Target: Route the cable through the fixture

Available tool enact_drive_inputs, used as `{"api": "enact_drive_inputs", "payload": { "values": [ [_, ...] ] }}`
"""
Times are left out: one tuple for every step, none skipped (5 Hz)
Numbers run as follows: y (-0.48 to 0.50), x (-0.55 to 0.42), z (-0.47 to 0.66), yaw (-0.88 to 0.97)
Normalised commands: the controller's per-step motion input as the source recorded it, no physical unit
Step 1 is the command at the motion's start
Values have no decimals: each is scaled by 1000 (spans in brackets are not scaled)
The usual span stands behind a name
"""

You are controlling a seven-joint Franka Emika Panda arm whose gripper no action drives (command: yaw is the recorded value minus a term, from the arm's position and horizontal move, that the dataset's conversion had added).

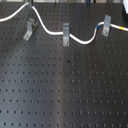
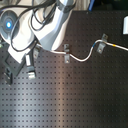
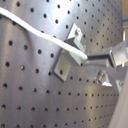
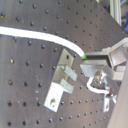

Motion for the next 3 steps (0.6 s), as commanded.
{"api": "enact_drive_inputs", "payload": {
  "values": [
    [350, 3, 224, 437],
    [121, -120, 241, 377],
    [187, -153, 215, 354]
  ]
}}
